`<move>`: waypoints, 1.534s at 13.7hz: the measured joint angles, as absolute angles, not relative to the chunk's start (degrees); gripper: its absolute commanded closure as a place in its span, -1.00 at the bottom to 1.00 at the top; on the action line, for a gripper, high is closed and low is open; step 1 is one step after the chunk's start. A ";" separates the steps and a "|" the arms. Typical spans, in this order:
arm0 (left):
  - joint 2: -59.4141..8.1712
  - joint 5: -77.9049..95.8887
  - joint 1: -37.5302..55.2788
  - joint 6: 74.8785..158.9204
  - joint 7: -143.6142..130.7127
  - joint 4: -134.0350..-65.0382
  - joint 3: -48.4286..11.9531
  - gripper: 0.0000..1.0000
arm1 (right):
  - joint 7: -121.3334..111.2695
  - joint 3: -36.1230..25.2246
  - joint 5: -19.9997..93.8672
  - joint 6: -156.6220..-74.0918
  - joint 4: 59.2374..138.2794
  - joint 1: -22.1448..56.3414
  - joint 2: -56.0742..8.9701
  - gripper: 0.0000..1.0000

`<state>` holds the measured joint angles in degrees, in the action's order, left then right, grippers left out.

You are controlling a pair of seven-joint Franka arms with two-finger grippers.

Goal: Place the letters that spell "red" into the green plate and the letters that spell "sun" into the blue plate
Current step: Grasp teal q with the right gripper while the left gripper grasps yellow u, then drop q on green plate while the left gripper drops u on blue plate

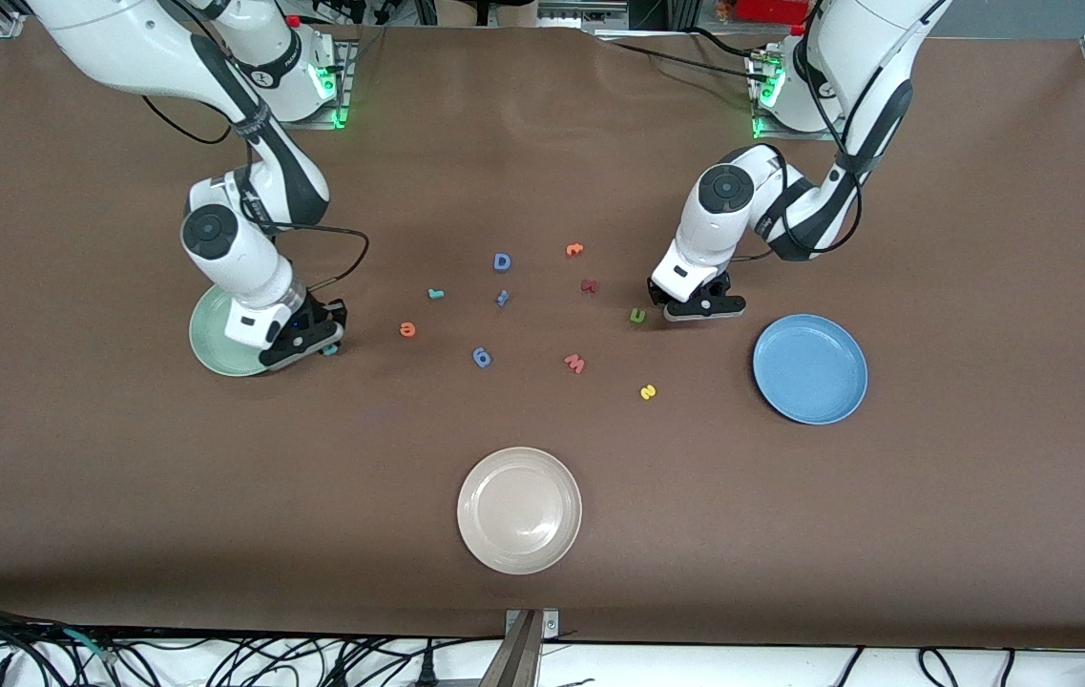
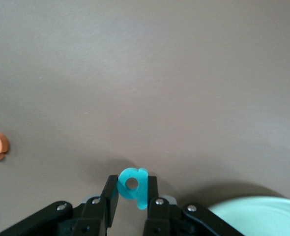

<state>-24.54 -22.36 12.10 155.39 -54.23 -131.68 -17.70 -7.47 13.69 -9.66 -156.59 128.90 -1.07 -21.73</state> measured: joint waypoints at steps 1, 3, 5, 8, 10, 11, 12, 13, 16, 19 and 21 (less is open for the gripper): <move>-24.57 -22.36 12.11 155.39 -54.23 -131.67 -17.70 0.28 | -7.47 12.83 -9.66 -154.80 128.68 -1.15 -19.96 0.84; -24.57 -22.37 12.12 155.51 -54.23 -131.64 -17.73 0.42 | -7.47 11.10 -9.66 -151.43 128.24 -1.32 -16.65 0.90; -24.58 -22.37 12.15 155.58 -54.23 -131.60 -17.75 0.46 | -7.07 9.70 -9.64 -149.01 128.06 -1.37 -14.57 0.90; -24.58 -22.37 12.17 155.61 -54.24 -131.59 -17.76 0.56 | -3.41 6.76 -9.61 -142.12 128.13 -1.44 -14.02 0.90; -24.58 -22.37 12.17 155.61 -54.24 -131.58 -17.77 0.63 | 1.38 5.65 -9.61 -138.48 128.39 -1.46 -14.28 0.90; -24.58 -22.37 12.16 155.61 -54.24 -131.58 -17.77 0.65 | 3.47 5.26 -9.61 -137.39 128.56 -1.44 -14.54 0.90; -24.58 -22.37 12.15 155.60 -54.24 -131.57 -17.76 0.65 | 5.15 4.82 -9.61 -136.86 128.85 -1.43 -14.85 0.90; -24.59 -22.37 12.09 155.60 -54.24 -131.44 -17.68 0.67 | 6.42 4.27 -9.61 -136.64 129.24 -1.42 -15.25 0.90; -24.57 -22.37 11.63 149.28 -53.97 -127.46 -17.27 0.68 | 7.16 1.82 -9.61 -136.62 130.15 -1.44 -16.62 0.89; -24.47 -22.21 9.77 137.09 -48.68 -119.49 -17.27 0.66 | 7.22 0.46 -9.61 -136.65 130.31 -1.46 -18.40 0.83; -24.46 -21.22 6.43 133.21 -41.14 -116.50 -17.23 0.65 | 7.32 0.27 -9.61 -136.70 130.31 -1.46 -19.52 0.38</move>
<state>-24.46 -21.22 6.43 133.21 -41.14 -116.50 -17.23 7.32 0.27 -9.61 -136.70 130.31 -1.46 -19.52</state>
